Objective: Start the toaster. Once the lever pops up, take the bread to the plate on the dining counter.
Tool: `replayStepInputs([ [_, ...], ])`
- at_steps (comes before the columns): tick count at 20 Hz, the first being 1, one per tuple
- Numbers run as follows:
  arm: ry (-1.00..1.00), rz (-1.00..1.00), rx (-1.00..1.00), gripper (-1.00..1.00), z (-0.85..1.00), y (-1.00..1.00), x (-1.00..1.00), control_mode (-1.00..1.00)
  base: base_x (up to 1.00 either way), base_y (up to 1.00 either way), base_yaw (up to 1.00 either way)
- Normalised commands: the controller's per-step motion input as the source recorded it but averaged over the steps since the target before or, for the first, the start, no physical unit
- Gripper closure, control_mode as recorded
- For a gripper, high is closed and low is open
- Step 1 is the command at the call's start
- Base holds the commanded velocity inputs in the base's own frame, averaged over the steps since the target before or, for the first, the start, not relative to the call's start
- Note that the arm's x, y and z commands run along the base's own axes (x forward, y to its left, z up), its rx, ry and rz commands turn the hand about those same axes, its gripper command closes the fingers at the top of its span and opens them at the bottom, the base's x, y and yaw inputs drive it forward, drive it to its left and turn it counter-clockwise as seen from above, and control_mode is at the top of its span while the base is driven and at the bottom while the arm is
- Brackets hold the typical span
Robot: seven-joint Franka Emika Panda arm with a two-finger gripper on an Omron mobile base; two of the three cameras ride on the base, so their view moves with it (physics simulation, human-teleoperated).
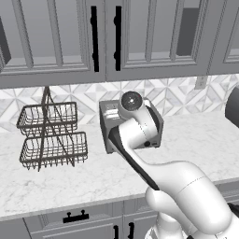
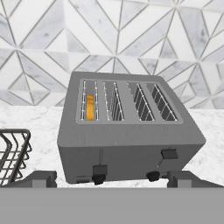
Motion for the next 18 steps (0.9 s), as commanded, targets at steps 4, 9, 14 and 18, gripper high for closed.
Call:
replayStepInputs([
  [4,0.0,0.0,0.0,-1.0,0.0,0.0,0.0,-1.0,0.0,0.0,0.0],
  [9,0.0,0.0,0.0,-1.0,0.0,0.0,0.0,-1.0,0.0,0.0,0.0],
  [14,0.0,0.0,0.0,-1.0,0.0,0.0,0.0,-1.0,0.0,0.0,0.0],
  [18,0.0,0.0,0.0,-1.0,0.0,0.0,0.0,-1.0,0.0,0.0,0.0],
])
